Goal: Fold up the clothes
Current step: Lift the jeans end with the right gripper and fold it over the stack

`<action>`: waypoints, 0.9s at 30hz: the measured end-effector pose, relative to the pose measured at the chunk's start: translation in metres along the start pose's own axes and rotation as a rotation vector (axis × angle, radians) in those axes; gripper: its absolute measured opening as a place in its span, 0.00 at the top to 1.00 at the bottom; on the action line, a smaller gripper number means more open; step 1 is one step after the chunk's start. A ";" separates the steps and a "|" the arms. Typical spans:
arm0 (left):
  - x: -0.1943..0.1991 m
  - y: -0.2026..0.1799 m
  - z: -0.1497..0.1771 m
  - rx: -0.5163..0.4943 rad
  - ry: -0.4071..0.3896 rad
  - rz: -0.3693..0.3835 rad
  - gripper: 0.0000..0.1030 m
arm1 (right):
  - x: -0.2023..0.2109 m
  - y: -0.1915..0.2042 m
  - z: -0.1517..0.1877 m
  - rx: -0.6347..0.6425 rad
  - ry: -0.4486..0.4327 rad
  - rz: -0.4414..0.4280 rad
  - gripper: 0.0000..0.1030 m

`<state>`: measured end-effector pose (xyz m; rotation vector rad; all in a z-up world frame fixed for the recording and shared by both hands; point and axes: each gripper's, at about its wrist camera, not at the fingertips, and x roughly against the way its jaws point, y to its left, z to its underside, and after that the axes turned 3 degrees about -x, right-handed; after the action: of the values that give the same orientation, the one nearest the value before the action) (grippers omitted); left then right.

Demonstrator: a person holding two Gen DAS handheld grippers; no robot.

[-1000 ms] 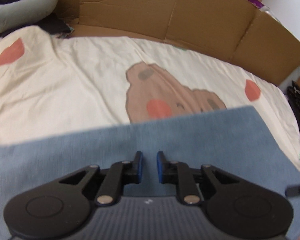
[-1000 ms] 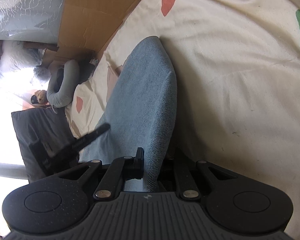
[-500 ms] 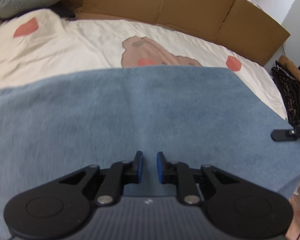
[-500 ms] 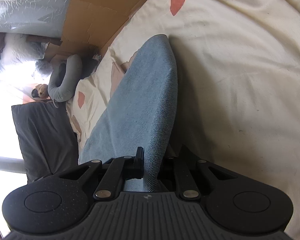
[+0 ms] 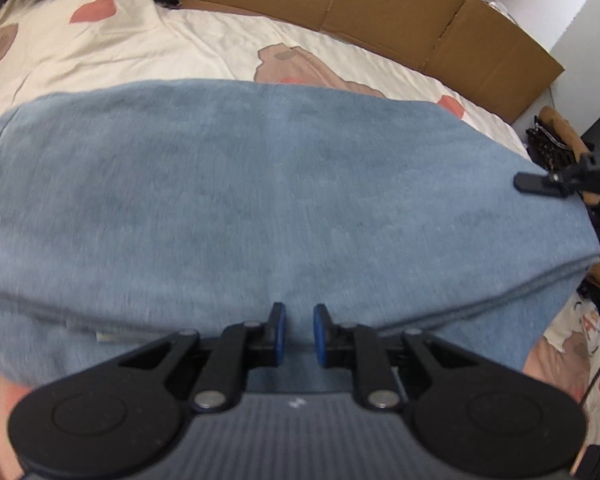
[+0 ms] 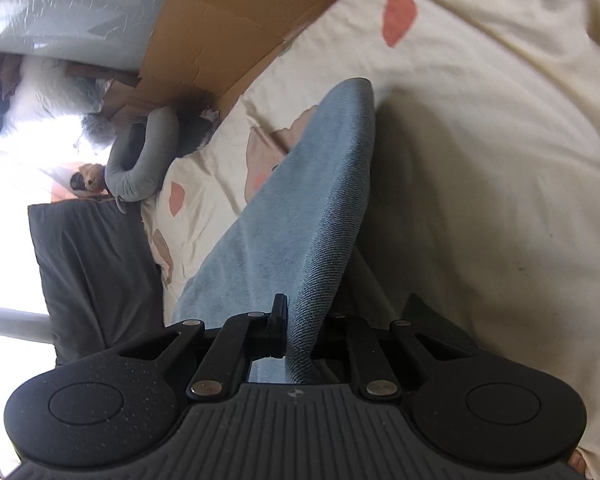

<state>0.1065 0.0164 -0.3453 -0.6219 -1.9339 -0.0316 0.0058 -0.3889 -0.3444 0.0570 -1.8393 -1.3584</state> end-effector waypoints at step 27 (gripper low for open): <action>0.065 0.078 0.027 0.380 -0.215 0.088 0.77 | -0.041 0.230 0.035 0.473 0.128 0.317 0.94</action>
<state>0.0975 0.1180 -0.3208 -0.4664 -2.0432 0.4647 0.1060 -0.2464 -0.1849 0.0908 -1.9270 -0.6734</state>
